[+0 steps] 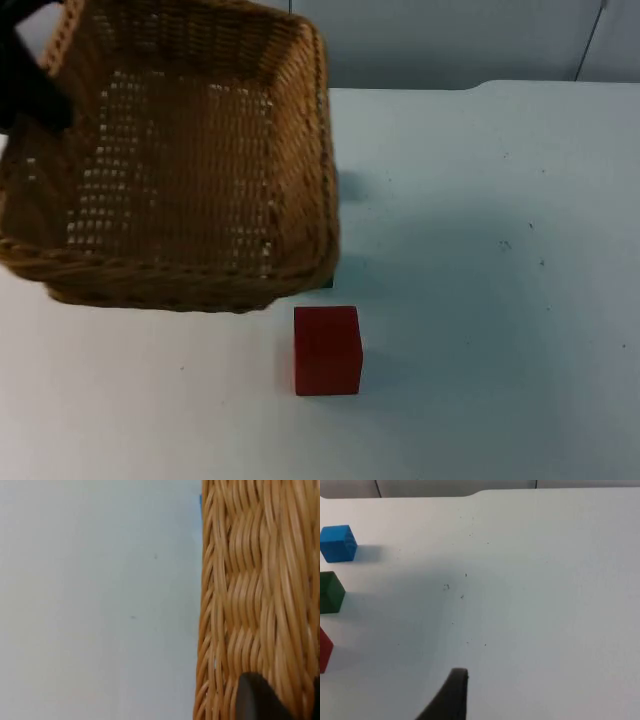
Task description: Pick up the basket with the left hand and place the blue cube into the basket with the right hand.
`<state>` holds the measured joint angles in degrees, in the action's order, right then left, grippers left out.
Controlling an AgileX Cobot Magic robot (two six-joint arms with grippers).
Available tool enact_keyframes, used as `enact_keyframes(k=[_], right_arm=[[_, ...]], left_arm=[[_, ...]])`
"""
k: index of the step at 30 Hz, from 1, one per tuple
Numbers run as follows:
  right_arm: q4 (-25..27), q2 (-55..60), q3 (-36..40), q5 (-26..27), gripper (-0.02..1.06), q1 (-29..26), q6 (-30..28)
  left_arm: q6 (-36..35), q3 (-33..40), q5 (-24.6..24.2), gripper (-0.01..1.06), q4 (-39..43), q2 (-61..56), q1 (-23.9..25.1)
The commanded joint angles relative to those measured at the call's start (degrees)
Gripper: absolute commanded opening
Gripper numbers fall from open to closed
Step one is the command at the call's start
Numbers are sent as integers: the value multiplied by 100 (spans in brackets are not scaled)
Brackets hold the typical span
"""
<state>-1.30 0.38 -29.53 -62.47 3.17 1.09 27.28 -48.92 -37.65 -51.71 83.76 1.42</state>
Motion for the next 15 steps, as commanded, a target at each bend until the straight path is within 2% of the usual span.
enact_keyframes(k=[1,2,3,5,8,9,11,15], right_arm=[[-29,-38,42,68,104,-36,-3],[-29,-38,42,68,104,-36,-3],[-29,-38,42,68,104,-36,-3],[4,-38,42,68,104,-36,-5],[226,-38,18,68,104,-36,-5],[226,-38,18,68,104,-36,-5],[538,130,-48,164,104,-36,-17],[948,637,-233,405,104,-36,-335]], left_arm=[[383,301,-332,0,-248,-331,551],[563,449,-506,0,-248,-423,865],[563,449,-506,0,-248,-423,865],[878,715,-769,0,-248,-529,1400],[1628,1102,-1176,0,-591,-551,2103],[1628,1102,-1176,0,-591,-551,2103],[2119,1318,-1278,0,-867,-541,2437],[2323,1363,-1287,0,-709,-531,2510]])
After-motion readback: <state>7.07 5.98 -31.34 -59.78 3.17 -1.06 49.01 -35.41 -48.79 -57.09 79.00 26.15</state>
